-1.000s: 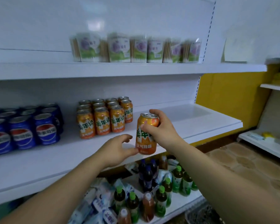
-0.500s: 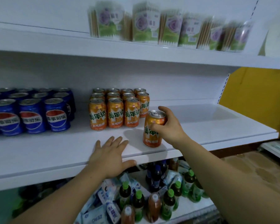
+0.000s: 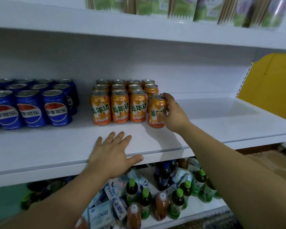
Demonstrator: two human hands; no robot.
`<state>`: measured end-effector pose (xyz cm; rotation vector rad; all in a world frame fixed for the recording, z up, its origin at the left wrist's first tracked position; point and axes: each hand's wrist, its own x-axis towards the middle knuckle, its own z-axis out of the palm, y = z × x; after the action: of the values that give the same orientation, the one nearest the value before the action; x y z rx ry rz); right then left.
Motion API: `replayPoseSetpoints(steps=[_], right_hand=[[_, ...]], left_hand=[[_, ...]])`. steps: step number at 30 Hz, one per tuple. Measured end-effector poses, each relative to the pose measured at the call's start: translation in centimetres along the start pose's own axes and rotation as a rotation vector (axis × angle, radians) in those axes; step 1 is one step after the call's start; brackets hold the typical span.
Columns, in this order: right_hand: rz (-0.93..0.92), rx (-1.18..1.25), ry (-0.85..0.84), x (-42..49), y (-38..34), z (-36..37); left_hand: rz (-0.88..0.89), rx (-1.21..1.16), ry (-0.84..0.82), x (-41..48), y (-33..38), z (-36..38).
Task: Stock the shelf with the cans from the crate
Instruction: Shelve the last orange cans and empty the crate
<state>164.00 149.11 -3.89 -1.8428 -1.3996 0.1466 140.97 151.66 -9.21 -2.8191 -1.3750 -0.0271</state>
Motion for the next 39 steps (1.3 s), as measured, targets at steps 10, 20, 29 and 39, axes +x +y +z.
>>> replayPoseSetpoints(steps=[10, 20, 29, 39], right_hand=[[-0.008, -0.002, 0.005, 3.2, 1.4, 1.8], [0.171, 0.011, -0.047, 0.8, 1.2, 2.5], [0.418, -0.256, -0.079, -12.7, 4.3, -5.1], [0.723, -0.304, -0.138, -30.7, 8.0, -4.6]], left_hand=[[0.003, 0.035, -0.007, 0.3, -0.2, 0.3], [0.013, 0.009, -0.056, 0.2, -0.3, -0.3], [0.173, 0.013, -0.017, -1.2, 1.5, -1.3], [0.468, -0.39, -0.441, -10.1, 13.7, 8.9]])
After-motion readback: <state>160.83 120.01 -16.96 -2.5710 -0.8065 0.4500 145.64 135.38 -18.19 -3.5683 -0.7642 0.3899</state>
